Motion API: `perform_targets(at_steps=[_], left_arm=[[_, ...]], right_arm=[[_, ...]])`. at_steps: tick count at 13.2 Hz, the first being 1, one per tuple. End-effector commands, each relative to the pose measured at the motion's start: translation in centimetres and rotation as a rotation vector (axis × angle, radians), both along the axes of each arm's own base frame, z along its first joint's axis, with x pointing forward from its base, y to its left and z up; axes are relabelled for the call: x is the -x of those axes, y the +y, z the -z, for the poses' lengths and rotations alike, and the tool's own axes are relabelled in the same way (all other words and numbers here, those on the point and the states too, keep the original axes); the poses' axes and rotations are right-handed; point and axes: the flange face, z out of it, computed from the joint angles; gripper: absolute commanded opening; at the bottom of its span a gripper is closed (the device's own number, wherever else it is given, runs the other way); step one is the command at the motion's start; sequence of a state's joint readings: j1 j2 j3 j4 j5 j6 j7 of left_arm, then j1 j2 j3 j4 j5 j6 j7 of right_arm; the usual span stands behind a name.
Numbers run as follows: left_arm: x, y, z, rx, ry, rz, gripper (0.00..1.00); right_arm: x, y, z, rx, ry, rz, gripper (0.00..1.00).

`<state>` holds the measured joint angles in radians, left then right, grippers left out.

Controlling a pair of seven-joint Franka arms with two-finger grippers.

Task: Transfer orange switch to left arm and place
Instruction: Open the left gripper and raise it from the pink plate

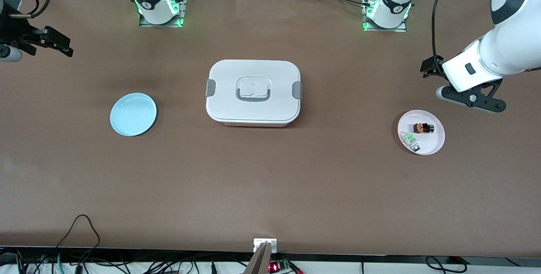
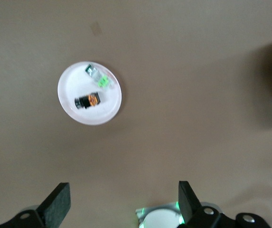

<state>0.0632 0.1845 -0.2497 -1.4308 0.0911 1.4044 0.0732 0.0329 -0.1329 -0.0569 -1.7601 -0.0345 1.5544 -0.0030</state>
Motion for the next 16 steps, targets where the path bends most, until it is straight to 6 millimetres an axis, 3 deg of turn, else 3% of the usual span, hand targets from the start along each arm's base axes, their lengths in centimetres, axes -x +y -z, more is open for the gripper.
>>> perform_targets(at_steps=[1,4,11,13,16], left_arm=[[1.6,3.3,0.4,0.091,-0.077,-0.116,1.00],[2.5,3.4,-0.3,0.101,-0.235,-0.123,1.00],[2.9,2.3,-0.3,0.032,-0.195,-0.102,1.00],[3.1,1.1,-0.5,0.010,-0.204,-0.068,1.00],[3.0,1.5,-0.5,0.046,-0.195,-0.083,1.00]], right_arm=[[0.4,0.1,-0.5,-0.017,-0.013,0.003,1.00],[0.5,0.3,-0.6,-0.014,-0.013,0.000,1.00],[0.6,0.3,-1.2,-0.018,-0.020,0.003,1.00],[0.8,0.2,-1.2,-0.016,-0.004,0.000,1.00],[0.9,-0.2,-1.2,-0.016,-0.004,-0.008,1.00]])
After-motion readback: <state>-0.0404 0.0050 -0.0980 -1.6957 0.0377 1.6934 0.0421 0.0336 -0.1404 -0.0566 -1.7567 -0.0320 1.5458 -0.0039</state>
